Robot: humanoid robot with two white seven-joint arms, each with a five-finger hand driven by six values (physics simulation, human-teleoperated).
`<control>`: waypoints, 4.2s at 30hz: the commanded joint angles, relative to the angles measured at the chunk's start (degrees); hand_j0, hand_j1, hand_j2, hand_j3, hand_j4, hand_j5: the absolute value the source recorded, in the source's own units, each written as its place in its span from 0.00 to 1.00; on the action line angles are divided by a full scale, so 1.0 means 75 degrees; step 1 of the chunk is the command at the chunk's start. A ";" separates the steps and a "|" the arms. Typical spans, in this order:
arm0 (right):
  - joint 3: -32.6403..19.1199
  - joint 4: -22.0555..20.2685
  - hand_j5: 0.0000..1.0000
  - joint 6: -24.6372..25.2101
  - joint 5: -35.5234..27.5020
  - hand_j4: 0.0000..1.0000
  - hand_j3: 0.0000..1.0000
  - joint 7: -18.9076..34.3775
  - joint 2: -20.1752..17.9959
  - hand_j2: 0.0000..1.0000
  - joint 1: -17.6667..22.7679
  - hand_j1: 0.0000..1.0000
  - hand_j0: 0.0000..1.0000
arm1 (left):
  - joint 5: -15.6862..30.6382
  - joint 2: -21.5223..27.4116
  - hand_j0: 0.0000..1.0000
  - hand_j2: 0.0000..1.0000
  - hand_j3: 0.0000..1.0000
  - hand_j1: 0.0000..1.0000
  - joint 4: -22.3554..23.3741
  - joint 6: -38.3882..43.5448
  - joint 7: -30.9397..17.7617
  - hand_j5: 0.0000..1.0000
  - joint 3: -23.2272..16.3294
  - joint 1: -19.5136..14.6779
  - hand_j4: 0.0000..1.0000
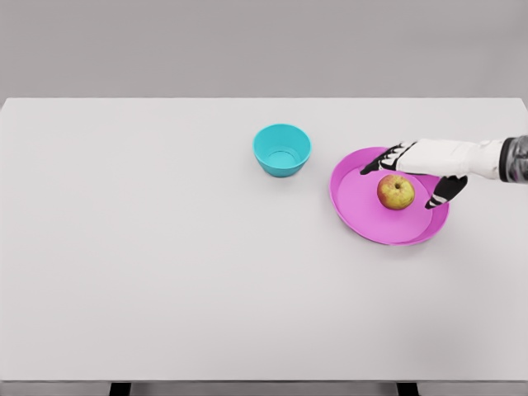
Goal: Put the apple from the pink plate into the blue bowl with your right arm
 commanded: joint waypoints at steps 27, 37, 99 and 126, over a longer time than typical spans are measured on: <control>0.0017 0.0629 1.00 0.0458 0.0853 1.00 1.00 0.0152 0.0727 1.00 0.0129 1.00 1.00 | -0.0001 0.0001 1.00 1.00 1.00 1.00 0.0001 0.0000 -0.0002 1.00 0.0000 0.0000 1.00; 0.0006 0.0688 1.00 0.0423 0.0853 1.00 1.00 0.0152 0.0798 1.00 0.0152 1.00 1.00 | -0.0001 0.0001 1.00 1.00 1.00 1.00 0.0001 0.0000 -0.0002 1.00 0.0000 0.0000 1.00; -0.0299 0.4403 0.85 -0.0397 0.1779 0.85 0.85 0.0354 0.5333 0.85 -0.2062 0.85 0.85 | -0.0001 0.0001 1.00 1.00 1.00 1.00 0.0001 0.0000 -0.0002 1.00 0.0000 0.0000 1.00; -0.3227 -0.1984 1.00 0.0014 0.0384 1.00 1.00 0.0354 0.0001 1.00 0.1768 1.00 1.00 | -0.0001 0.0001 1.00 1.00 1.00 1.00 0.0001 0.0000 -0.0002 1.00 0.0000 0.0000 1.00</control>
